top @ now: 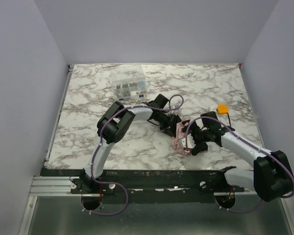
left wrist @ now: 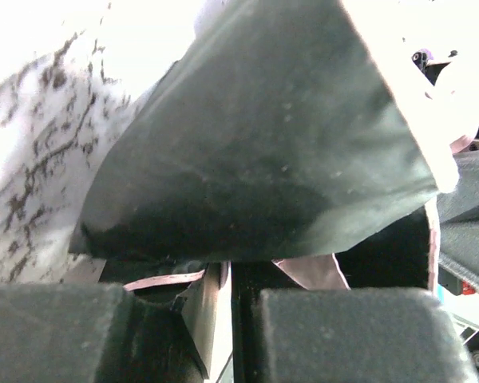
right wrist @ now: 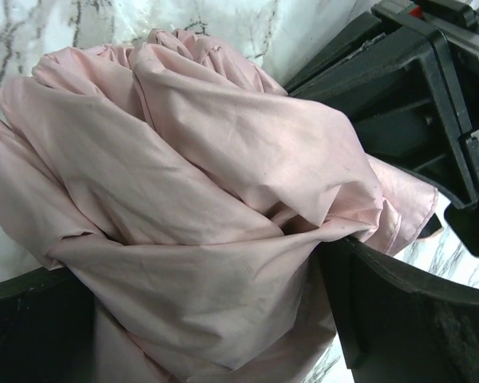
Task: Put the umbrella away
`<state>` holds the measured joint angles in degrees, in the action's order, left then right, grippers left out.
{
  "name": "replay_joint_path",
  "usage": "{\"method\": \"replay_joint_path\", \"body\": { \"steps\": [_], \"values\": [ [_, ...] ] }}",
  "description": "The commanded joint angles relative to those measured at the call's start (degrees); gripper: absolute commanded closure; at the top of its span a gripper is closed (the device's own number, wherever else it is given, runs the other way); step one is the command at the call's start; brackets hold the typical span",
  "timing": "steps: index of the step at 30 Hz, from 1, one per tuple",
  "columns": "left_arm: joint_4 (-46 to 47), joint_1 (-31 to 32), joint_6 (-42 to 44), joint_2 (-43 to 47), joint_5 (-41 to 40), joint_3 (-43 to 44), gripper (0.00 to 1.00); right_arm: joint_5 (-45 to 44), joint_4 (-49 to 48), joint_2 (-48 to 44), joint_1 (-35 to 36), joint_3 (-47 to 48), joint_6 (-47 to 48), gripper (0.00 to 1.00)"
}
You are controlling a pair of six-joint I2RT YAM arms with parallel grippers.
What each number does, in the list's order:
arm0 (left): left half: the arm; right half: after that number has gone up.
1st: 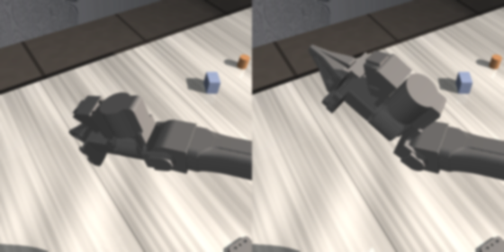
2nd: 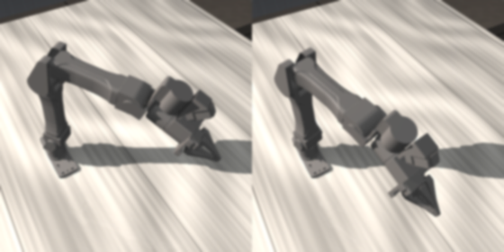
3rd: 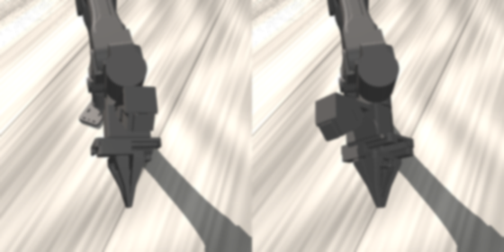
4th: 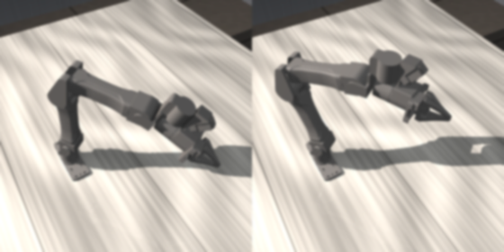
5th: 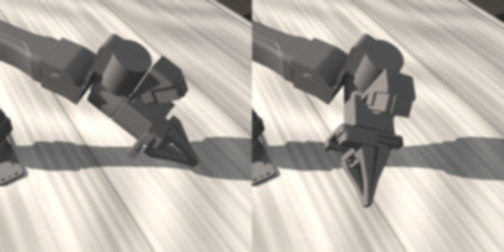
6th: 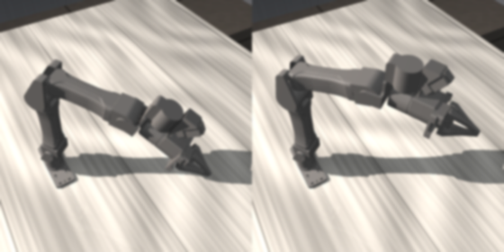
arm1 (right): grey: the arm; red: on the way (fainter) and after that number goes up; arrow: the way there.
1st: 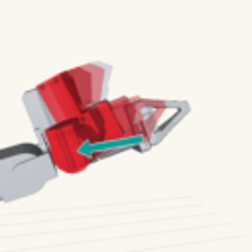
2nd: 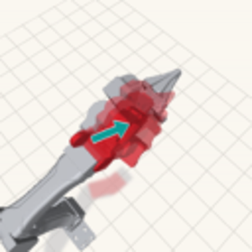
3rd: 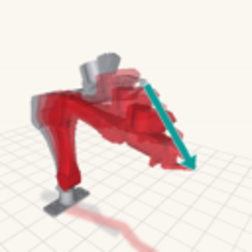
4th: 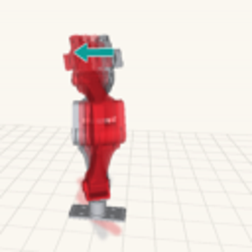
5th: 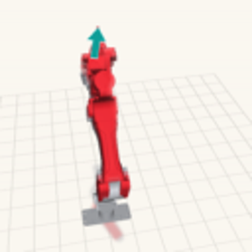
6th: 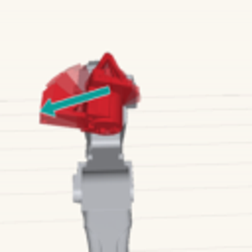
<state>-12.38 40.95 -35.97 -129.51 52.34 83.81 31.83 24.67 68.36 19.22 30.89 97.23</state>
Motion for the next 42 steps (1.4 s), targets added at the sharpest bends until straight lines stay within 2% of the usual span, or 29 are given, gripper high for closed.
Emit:
{"method": "replay_joint_path", "body": {
  "steps": [1,7,11,20,24,28,32,36,39,42],
  "values": [
    [-8.26,1.68,6.09,-4.91,-3.31,5.61,0.84,0.46,-10.11,3.89,0.10,-0.15,3.74,0.01],
    [-14.84,5.08,7.12,-10.43,1.70,17.10,0.83,-1.58,-4.83,12.49,0.54,4.25,5.47,0.01],
    [-14.02,5.85,5.31,-12.18,5.20,20.12,0.82,-4.71,1.49,17.56,1.32,8.26,3.70,0.04],
    [0.03,2.58,-4.37,-5.99,12.36,13.38,0.76,-14.15,11.11,30.04,1.43,13.27,-4.91,0.28],
    [0.47,0.12,-5.07,-3.31,11.61,13.37,0.64,-14.36,14.94,33.23,1.52,14.19,-5.99,0.40],
    [3.49,-2.83,-6.64,0.96,8.06,11.00,0.48,-13.67,17.84,33.85,1.52,15.24,-6.18,0.46],
    [8.14,-5.70,-7.94,7.67,1.15,5.26,0.39,-13.16,18.91,33.53,1.52,14.83,-6.53,0.52],
    [9.44,-7.35,-5.32,14.85,-8.03,-1.18,0.38,-11.54,18.55,31.80,1.52,13.20,-6.85,0.53],
    [11.21,-7.46,-2.31,21.24,-16.25,-7.82,0.37,-10.16,18.71,31.38,1.52,12.80,-8.28,0.57],
    [20.86,-7.37,0.02,30.84,-26.92,-20.31,0.38,-8.77,19.03,30.72,1.52,12.23,-9.36,0.59]
  ]
}}
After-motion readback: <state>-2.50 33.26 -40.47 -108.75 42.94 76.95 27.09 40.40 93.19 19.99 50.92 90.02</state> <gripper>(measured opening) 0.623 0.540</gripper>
